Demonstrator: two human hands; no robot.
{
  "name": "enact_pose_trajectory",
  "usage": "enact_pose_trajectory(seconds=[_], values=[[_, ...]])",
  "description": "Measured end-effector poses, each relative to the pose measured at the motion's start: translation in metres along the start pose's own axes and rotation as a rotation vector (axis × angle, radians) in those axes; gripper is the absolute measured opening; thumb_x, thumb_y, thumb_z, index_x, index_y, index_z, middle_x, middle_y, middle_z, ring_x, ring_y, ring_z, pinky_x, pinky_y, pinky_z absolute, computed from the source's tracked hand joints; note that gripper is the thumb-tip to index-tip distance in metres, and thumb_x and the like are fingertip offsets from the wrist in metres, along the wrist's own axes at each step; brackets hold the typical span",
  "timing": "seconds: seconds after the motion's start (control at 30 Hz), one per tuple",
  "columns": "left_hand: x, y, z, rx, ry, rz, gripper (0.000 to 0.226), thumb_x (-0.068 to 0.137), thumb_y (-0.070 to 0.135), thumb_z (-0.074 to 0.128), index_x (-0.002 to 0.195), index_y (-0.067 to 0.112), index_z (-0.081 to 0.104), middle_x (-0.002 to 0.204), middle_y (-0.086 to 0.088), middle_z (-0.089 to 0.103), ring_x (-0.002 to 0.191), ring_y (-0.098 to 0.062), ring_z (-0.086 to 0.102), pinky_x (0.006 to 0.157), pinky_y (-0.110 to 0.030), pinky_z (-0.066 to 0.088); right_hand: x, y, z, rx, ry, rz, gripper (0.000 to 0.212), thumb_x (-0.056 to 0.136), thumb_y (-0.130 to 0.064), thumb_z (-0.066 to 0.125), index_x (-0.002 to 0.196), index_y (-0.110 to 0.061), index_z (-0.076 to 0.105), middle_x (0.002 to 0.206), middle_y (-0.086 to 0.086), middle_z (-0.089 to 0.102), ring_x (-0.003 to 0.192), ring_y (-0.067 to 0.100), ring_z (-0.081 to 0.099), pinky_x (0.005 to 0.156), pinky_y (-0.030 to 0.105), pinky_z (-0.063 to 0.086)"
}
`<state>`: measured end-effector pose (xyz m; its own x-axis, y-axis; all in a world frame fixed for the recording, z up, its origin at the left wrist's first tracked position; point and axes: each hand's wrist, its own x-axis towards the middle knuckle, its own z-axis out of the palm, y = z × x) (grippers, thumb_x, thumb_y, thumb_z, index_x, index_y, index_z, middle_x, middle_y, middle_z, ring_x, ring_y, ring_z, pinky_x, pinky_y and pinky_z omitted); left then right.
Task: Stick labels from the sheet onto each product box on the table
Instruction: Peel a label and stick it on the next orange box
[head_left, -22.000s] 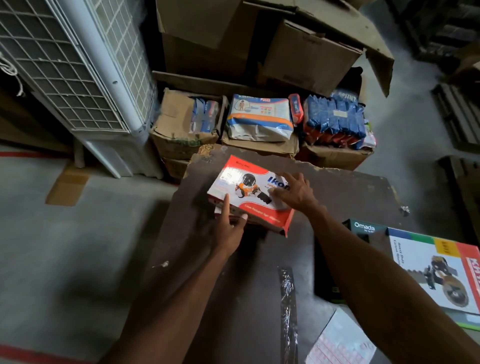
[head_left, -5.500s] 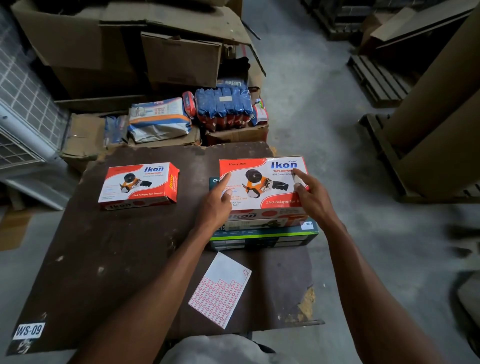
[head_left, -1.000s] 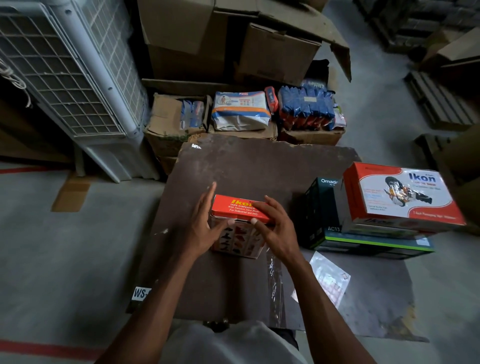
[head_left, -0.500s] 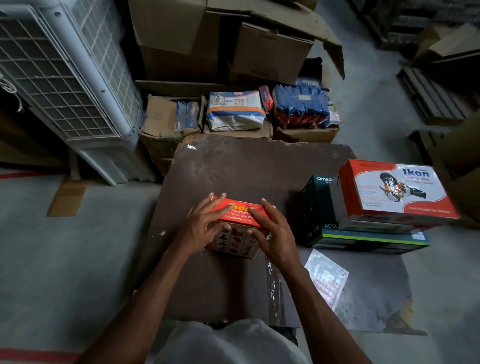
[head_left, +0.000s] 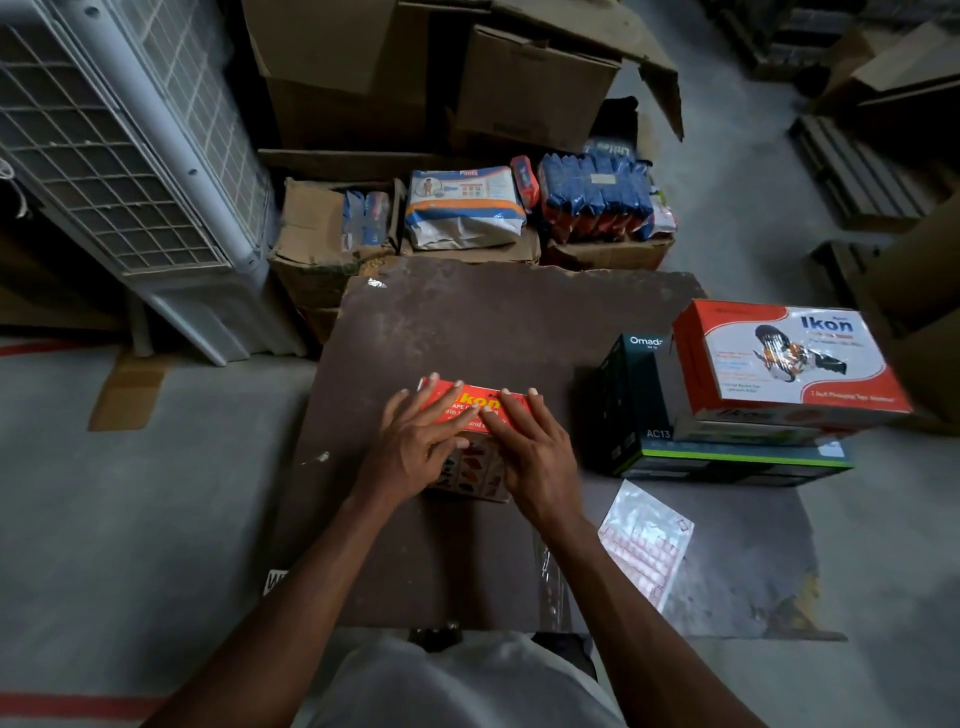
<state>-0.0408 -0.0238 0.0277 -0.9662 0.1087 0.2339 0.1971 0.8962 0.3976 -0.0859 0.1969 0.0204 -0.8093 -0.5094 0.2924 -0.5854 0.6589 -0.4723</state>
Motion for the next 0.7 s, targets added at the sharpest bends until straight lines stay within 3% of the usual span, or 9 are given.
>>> enact_pose_trajectory(seconds=[0.1,0.23,0.33,0.4,0.47,0.57,0.7], values=[[0.003,0.002,0.002,-0.103,0.065,-0.023,0.052,0.095,0.015,0.051,0.141,0.039,0.057,0.159,0.008,0.042,0.154,-0.022,0.025,0.107,-0.047,0.043,0.0,-0.002,0.002,0.0,0.003,0.005,0.053,0.096,-0.039,0.047,0.148,-0.035,0.055,0.162,-0.002,0.043,0.155,0.032,0.029,0.11,0.047,0.042],[0.005,0.01,0.006,-0.191,0.12,-0.065,0.059,0.092,-0.006,0.054,0.137,0.031,0.063,0.155,0.002,0.048,0.153,-0.027,0.027,0.117,-0.048,0.038,-0.011,-0.009,0.008,0.066,0.109,0.082,0.049,0.097,-0.03,0.061,0.146,-0.03,0.058,0.163,0.0,0.041,0.156,0.029,0.027,0.114,0.044,0.037],[0.005,0.01,0.006,-0.211,0.117,-0.078,0.061,0.089,-0.012,0.06,0.136,0.026,0.065,0.154,-0.002,0.049,0.152,-0.029,0.027,0.121,-0.043,0.033,-0.032,-0.019,0.01,0.286,0.316,0.294,0.042,0.1,-0.026,0.062,0.141,-0.024,0.062,0.157,0.002,0.043,0.15,0.027,0.035,0.12,0.041,0.032],[0.003,0.01,0.006,-0.214,0.111,-0.087,0.061,0.088,-0.013,0.063,0.136,0.024,0.064,0.153,-0.003,0.049,0.152,-0.028,0.026,0.124,-0.03,0.024,-0.048,-0.013,0.008,0.297,0.396,0.39,0.037,0.099,-0.022,0.063,0.136,-0.021,0.066,0.148,0.0,0.049,0.14,0.022,0.044,0.117,0.038,0.036],[0.001,0.012,0.006,-0.218,0.111,-0.094,0.063,0.086,-0.015,0.064,0.136,0.024,0.063,0.153,-0.003,0.048,0.152,-0.024,0.025,0.121,-0.014,0.015,-0.066,0.005,0.011,0.295,0.383,0.468,0.034,0.097,-0.021,0.063,0.131,-0.02,0.066,0.136,-0.002,0.056,0.128,0.019,0.053,0.109,0.038,0.043],[-0.003,0.015,0.005,-0.234,0.096,-0.103,0.065,0.086,-0.015,0.064,0.137,0.025,0.062,0.155,-0.001,0.046,0.153,-0.022,0.022,0.118,-0.007,0.013,-0.091,0.045,0.014,0.388,0.391,0.754,0.03,0.096,-0.024,0.06,0.125,-0.022,0.067,0.124,-0.003,0.062,0.111,0.018,0.062,0.093,0.032,0.049],[-0.006,0.021,0.003,-0.262,0.095,-0.129,0.059,0.089,-0.012,0.064,0.136,0.023,0.062,0.156,0.0,0.044,0.153,-0.019,0.019,0.111,0.001,0.015,-0.115,0.115,-0.006,0.277,0.363,1.118,0.017,0.098,-0.014,0.063,0.107,-0.009,0.076,0.112,0.015,0.074,0.109,0.034,0.068,0.083,0.025,0.044]])
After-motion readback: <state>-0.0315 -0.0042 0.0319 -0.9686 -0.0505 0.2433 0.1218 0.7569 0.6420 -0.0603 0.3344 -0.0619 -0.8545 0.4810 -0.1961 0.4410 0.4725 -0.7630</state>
